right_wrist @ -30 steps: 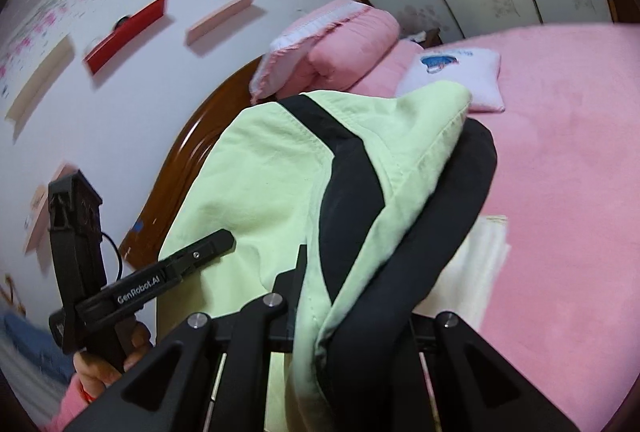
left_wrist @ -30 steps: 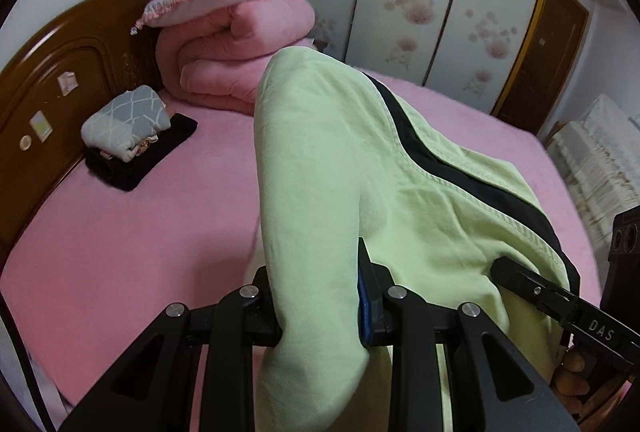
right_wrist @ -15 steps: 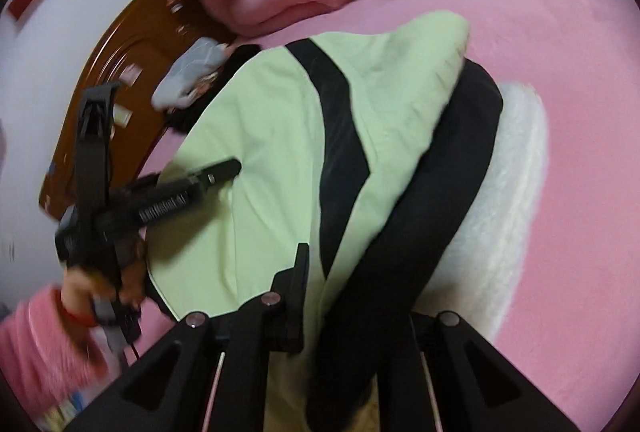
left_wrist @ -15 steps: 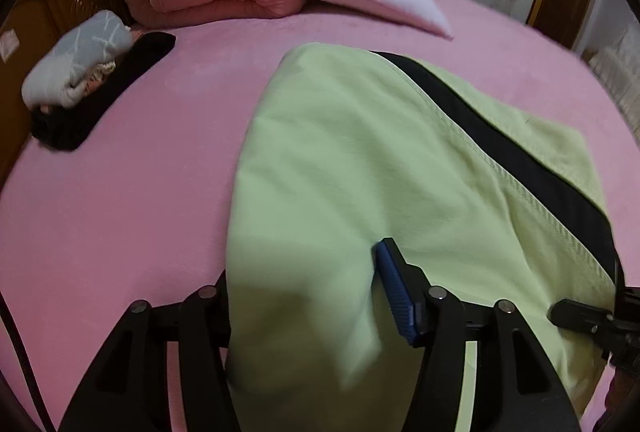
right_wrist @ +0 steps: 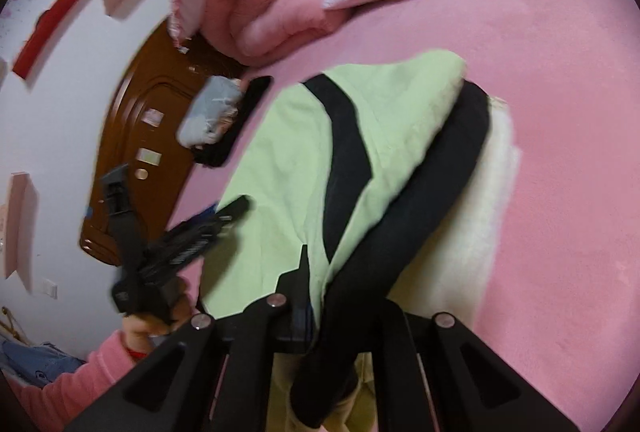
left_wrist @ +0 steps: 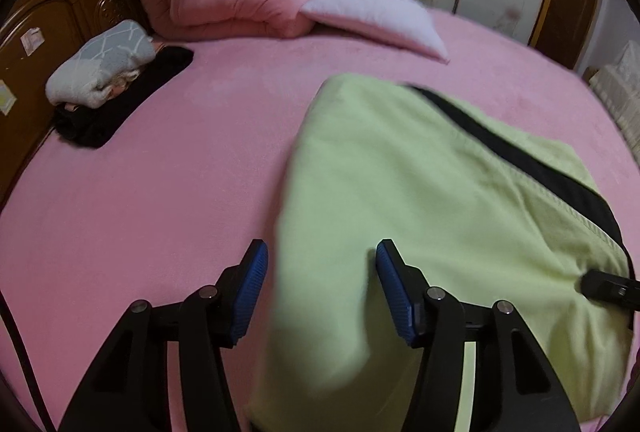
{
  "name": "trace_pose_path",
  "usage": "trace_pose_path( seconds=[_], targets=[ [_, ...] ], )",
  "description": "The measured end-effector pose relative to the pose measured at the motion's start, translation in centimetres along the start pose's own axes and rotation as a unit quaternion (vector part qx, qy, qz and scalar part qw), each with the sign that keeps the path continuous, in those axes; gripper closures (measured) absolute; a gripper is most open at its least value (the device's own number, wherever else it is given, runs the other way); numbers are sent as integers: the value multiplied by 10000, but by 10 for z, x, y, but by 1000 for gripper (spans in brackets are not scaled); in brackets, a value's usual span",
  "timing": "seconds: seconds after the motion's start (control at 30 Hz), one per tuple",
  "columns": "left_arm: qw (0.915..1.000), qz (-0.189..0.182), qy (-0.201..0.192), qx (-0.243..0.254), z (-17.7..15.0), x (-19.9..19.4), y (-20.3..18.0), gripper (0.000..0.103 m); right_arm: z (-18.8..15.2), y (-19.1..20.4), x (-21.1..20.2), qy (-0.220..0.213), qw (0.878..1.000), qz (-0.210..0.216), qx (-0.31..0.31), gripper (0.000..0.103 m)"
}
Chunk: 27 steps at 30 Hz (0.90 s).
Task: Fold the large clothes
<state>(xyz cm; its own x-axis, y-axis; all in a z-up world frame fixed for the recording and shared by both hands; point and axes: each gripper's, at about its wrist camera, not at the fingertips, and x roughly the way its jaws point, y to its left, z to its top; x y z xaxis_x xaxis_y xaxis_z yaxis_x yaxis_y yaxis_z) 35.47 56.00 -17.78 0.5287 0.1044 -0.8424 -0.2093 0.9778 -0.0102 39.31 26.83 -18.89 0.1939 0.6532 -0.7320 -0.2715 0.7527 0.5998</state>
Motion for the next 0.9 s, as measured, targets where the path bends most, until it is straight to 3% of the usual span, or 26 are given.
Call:
trace_pose_path(
  seconds=[0.1,0.13,0.2,0.27,0.37,0.43,0.53,0.67,0.9],
  targets=[
    [9989,97,173,-414,-13,-12,-6,44,-10,-8,2,346,9971,-660,172,85],
    [9981,210,213,-545,-16,-15,-6,37,-16,-6,-3,303,9961,-819,81,84],
    [9925,582,257,-1048,-37,-28,-9,23,-28,3,-16,169,9900,-1354,-358,75],
    [9860,724,469,-1424,-59,-38,-15,20,-44,11,-27,198,9770,-1940,-864,58],
    [9777,794,748,-1796,-101,-59,-32,20,-68,18,-49,471,9643,-2275,-1270,58],
    [9749,674,969,-1886,-123,-71,-44,20,-85,18,-68,602,9658,-2205,-1223,58],
    [9730,585,1296,-1817,-154,-86,-67,20,-121,10,-96,792,9662,-2255,-966,56],
    [9709,623,1993,-1169,-197,-109,-118,20,-182,-11,-130,1274,9518,-2726,-594,42],
    [9700,242,2359,-535,-244,-155,-191,20,-276,-56,-206,1716,9419,-2883,-182,34]
  ],
)
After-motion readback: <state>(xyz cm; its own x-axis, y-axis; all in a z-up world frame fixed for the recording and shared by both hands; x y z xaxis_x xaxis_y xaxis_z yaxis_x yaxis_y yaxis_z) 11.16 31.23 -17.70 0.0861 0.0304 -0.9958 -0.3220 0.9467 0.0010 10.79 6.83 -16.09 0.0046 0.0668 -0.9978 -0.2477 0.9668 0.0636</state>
